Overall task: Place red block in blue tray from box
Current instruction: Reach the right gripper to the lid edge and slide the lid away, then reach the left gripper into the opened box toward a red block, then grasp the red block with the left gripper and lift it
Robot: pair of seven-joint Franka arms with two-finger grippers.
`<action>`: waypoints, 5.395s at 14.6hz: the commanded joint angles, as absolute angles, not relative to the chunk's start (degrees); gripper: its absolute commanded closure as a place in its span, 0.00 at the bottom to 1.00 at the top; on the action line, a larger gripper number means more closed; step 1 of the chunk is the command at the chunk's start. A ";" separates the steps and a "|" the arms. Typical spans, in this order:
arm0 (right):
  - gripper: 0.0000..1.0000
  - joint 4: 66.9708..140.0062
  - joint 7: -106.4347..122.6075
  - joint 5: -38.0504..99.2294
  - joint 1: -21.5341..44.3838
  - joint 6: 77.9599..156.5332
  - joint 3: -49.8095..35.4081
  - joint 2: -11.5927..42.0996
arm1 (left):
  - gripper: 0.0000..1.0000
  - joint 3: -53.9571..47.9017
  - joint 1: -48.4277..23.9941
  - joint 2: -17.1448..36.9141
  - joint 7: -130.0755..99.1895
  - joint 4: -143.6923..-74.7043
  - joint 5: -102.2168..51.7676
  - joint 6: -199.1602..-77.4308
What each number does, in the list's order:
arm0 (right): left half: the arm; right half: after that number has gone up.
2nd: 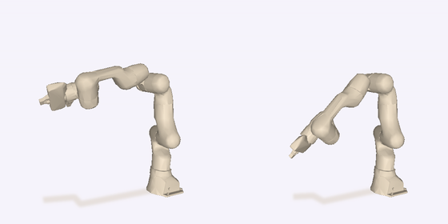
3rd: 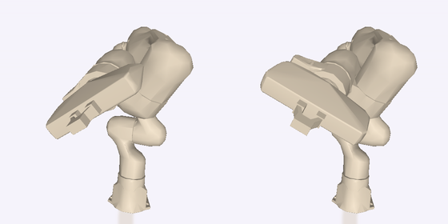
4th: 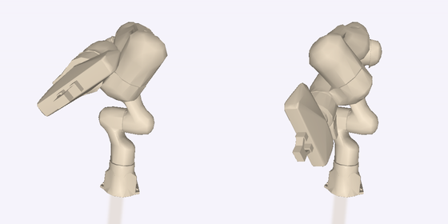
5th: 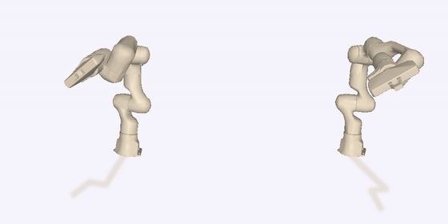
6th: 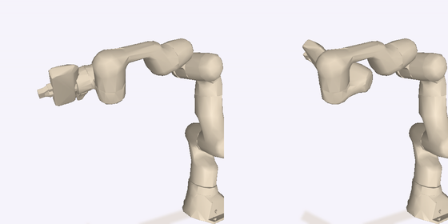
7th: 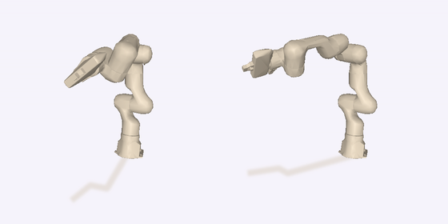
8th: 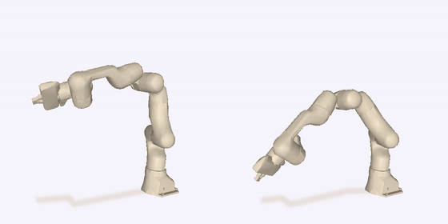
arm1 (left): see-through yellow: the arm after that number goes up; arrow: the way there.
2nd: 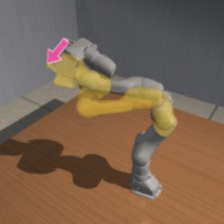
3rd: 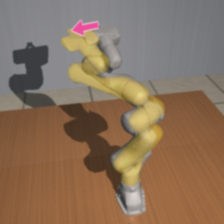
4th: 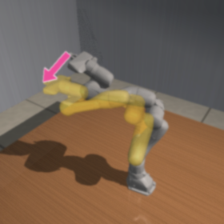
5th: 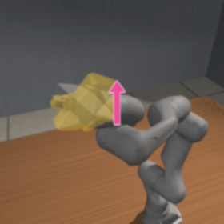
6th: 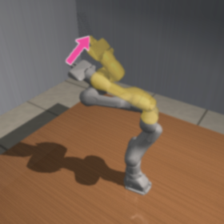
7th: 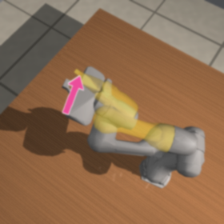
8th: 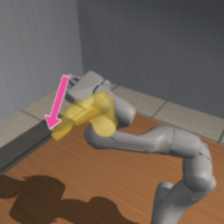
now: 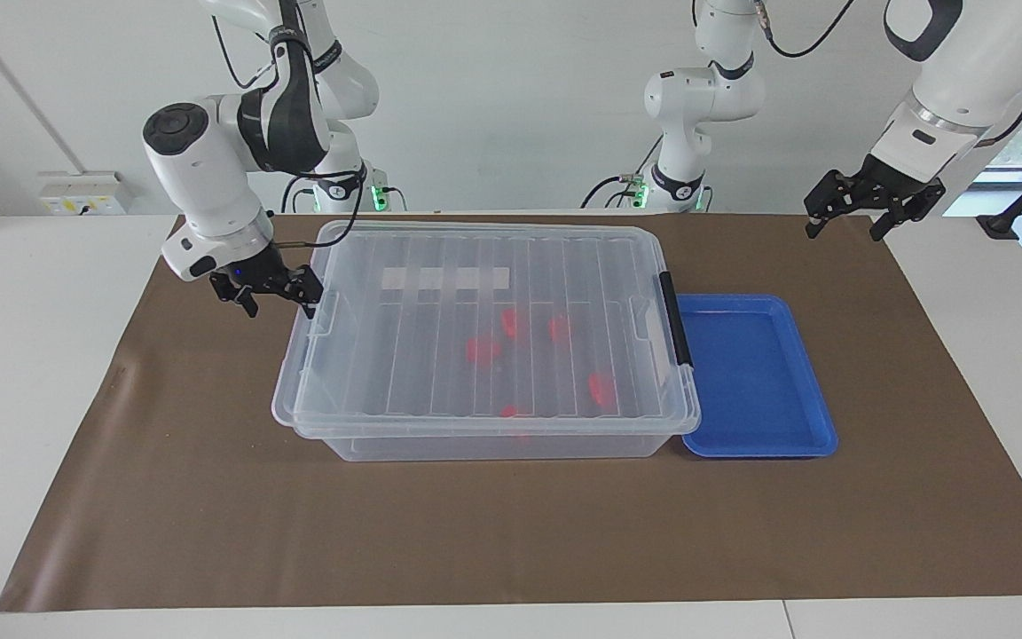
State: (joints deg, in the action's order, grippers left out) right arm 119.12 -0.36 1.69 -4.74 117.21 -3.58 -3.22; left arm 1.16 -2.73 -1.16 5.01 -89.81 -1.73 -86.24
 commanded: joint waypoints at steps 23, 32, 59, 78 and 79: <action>0.00 119.44 20.64 0.79 -17.83 117.86 -3.69 -3.52 | 0.00 -0.09 -4.83 -1.58 5.27 -91.32 -0.62 -89.46; 0.00 117.86 26.53 -0.35 -20.82 118.04 -3.69 -2.81 | 0.00 -0.09 -18.27 -0.79 -11.50 -98.78 -0.53 -101.76; 0.00 94.48 5.89 -0.97 -7.21 85.79 -4.31 -3.95 | 0.57 -0.09 -30.94 22.15 -36.72 -108.10 4.75 -135.53; 0.45 97.91 10.79 -0.35 -8.09 90.78 -4.48 -5.19 | 1.00 0.53 -27.27 1.68 -28.24 -107.23 4.31 -116.83; 0.82 98.08 11.51 -0.35 -9.22 91.23 -4.40 -5.19 | 1.00 0.61 -25.85 0.63 -24.38 -107.31 4.13 -114.81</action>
State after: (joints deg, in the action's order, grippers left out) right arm 96.02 8.27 0.10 -7.28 89.11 -4.10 -3.98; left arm 0.48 -28.89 3.78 -30.84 -106.30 3.48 -118.54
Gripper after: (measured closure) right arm 0.181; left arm 0.656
